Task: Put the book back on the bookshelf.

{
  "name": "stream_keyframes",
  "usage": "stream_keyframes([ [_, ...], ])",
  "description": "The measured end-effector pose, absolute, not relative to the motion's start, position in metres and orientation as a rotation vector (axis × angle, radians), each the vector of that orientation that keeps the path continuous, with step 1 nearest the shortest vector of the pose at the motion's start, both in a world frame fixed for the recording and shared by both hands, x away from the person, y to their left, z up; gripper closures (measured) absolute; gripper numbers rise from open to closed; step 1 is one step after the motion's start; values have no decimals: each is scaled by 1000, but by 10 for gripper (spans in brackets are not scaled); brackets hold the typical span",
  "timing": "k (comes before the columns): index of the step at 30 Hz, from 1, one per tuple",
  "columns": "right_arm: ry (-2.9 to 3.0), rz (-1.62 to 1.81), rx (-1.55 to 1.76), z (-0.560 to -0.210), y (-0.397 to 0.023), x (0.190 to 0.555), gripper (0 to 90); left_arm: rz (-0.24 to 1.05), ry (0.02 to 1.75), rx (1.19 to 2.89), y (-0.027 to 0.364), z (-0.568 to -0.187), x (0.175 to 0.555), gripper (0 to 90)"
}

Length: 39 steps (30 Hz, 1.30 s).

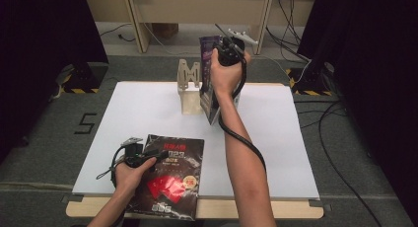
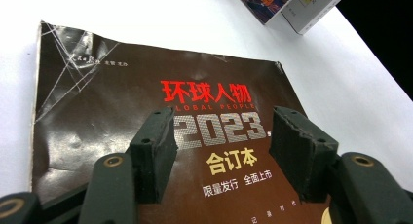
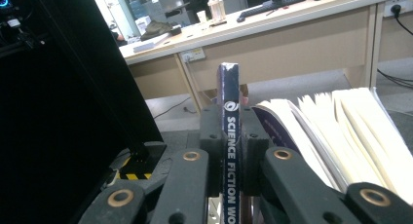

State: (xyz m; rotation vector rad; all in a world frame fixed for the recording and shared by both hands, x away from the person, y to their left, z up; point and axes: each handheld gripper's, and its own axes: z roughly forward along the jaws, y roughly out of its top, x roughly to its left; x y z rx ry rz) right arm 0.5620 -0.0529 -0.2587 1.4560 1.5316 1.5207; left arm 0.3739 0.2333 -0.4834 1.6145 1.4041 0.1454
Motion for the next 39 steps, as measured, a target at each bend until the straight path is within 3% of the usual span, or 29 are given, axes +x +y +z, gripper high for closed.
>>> stream_keyframes([
  [18, 1544, 1509, 1445, -251, -47, 567, 843, 142, 1397, 1617, 231, -481, 373, 416],
  [39, 1521, 1509, 1482, -267, -46, 581, 842, 147, 1385, 1625, 231, -483, 374, 416],
])
